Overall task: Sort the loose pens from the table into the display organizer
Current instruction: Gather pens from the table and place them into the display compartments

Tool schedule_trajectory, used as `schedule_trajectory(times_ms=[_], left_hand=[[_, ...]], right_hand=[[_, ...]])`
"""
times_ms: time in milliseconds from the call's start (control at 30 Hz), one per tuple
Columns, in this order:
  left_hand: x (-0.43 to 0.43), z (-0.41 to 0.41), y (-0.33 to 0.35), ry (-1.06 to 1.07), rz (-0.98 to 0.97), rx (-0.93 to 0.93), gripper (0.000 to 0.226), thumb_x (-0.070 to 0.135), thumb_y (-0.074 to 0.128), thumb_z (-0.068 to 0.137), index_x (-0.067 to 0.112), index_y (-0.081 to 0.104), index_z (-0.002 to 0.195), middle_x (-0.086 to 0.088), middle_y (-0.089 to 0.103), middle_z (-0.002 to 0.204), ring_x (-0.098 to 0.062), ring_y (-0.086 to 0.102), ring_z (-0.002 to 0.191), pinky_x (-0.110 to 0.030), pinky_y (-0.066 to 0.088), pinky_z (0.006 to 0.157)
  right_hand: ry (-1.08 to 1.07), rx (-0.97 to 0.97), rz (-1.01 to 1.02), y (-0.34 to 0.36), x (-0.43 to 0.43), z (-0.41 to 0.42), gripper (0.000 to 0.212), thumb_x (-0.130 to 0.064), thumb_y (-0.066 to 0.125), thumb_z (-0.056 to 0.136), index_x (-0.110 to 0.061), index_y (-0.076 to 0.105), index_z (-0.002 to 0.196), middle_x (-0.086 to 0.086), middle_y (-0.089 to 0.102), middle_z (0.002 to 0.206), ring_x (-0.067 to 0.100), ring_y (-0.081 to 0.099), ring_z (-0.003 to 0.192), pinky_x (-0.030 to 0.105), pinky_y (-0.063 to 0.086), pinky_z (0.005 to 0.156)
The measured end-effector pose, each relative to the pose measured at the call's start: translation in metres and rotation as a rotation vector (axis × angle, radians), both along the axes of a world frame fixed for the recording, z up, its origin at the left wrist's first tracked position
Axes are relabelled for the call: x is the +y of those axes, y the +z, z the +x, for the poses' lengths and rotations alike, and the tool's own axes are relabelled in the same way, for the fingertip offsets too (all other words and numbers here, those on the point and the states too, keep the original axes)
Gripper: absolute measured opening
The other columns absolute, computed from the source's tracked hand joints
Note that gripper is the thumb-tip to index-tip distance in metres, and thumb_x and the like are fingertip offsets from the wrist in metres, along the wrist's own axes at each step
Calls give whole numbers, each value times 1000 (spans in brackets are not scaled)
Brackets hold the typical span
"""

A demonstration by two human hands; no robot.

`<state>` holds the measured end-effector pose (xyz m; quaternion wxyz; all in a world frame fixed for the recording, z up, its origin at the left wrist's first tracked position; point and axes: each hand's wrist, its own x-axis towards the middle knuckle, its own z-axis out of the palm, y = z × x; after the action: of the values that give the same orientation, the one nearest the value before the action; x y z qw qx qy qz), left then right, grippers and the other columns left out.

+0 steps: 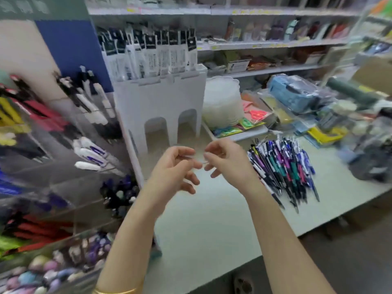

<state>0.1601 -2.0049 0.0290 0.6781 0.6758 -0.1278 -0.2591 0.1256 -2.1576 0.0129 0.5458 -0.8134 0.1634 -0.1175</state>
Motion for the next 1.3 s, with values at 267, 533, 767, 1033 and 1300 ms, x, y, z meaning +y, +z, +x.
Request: schedule_trajectory(times_ms=[267,533,767,1033,1300], left_hand=[[-195,-20,-124,23,319,128,20,3,48,96,7,51,115,-8,54,101,-16,59,77,-27,53,59],[-284,-46,-187,23,812,-14,76,21,74,82,8,30,143,-13,33,138,-30,47,120,-33,38,104],[-302,-55,-192,17,912,-188,99,27,80,74,17,17,149,-8,31,138,-27,36,128,-32,37,98],[-294,-32,-195,62,888,-240,72,11,63,91,7,19,148,-16,31,138,-34,47,120,-38,41,97],[-311,5,-192,60,1043,-326,34,26,50,99,1,44,122,-17,49,121,-34,52,105,-36,40,78]], right_hand=[[-159,229,-27,-76,-208,-52,12,-7,55,92,-18,60,92,2,65,87,13,66,68,26,55,55],[-126,309,27,-104,-303,-50,18,-3,52,93,-19,58,87,6,64,85,13,65,63,25,52,51],[-111,271,78,-112,-301,-34,17,-2,50,93,-16,59,95,5,64,87,12,64,64,22,52,51],[-151,257,57,-115,-296,-27,15,-5,49,95,-17,58,97,2,62,87,7,61,61,20,53,52],[-145,247,32,-116,-305,-19,16,-5,48,95,-18,59,96,3,63,87,8,62,61,27,54,55]])
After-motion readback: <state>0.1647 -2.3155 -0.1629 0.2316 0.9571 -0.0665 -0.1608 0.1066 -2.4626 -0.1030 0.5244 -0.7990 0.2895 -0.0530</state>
